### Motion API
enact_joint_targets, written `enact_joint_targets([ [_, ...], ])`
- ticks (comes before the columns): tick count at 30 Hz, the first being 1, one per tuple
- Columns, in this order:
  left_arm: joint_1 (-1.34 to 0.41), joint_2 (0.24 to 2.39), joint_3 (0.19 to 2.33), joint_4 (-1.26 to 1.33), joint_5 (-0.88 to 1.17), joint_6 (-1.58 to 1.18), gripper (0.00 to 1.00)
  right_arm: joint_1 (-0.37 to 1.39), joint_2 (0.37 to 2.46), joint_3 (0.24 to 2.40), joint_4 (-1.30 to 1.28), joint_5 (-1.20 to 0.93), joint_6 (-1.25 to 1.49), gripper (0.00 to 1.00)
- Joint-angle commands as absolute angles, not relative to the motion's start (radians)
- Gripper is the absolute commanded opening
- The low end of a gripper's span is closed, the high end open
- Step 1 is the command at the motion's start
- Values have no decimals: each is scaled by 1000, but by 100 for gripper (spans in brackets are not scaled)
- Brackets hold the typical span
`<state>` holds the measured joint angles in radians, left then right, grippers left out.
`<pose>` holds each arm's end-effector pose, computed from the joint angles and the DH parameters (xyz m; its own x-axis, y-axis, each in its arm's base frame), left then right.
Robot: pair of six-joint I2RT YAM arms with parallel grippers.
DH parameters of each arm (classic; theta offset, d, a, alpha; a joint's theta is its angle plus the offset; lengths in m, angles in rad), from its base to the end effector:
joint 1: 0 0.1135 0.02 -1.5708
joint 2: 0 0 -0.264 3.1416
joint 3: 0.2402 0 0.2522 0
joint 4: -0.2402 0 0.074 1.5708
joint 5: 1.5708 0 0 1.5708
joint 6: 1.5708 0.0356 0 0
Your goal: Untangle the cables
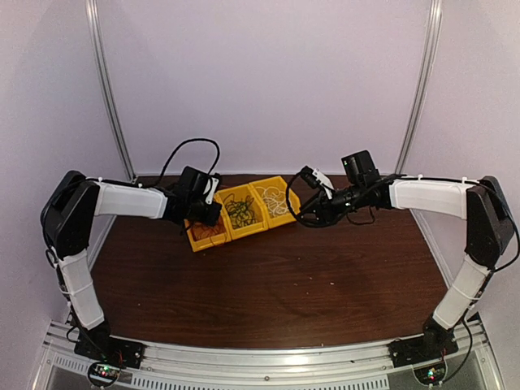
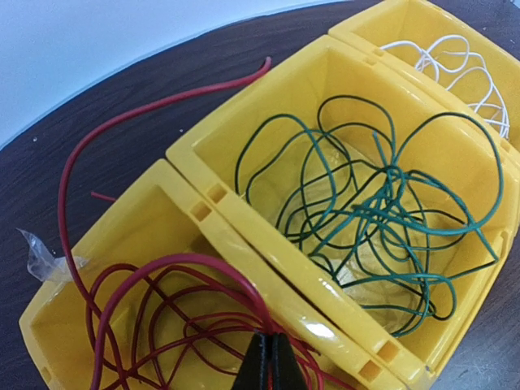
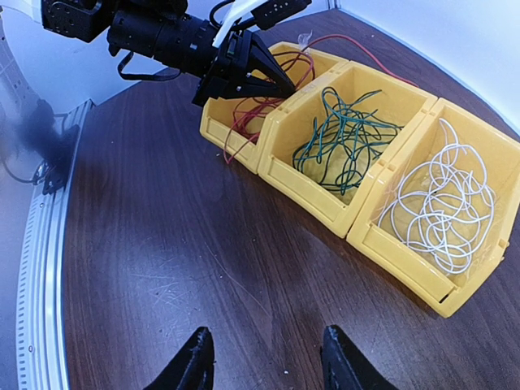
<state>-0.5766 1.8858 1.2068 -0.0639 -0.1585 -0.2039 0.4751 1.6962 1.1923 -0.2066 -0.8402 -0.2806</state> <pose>0.3472 -0.2191 0.1835 -0.6446 0.1807 -0.7429 0.3169 0.9474 -0.0446 0.3174 0.1931 0.2459 -0.3337 -0.3795 -0.8629 -0.9363 0.2394 0.2568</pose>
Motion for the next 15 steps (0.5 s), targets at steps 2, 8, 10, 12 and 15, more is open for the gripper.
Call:
enact_joint_targets([
  [2,-557,1884,1177,-35,-153,-287,0,467,1686,1187,-198,-858,-271,47],
  [8,-557,1819,1105,-36,-140,-308,0,465,1696,1190,-196,-866,-267,47],
  [10,-557,1829,1132,-78,-152,-302,3,465,1699,1192,-196,-869,-264,47],
  [12,-557,1829,1190,-136,-170,-300,16,464,1703,1193,-198,-873,-262,47],
  [15,-557,1797,1276,-199,-172,-284,32,464,1696,1193,-199,-869,-262,47],
])
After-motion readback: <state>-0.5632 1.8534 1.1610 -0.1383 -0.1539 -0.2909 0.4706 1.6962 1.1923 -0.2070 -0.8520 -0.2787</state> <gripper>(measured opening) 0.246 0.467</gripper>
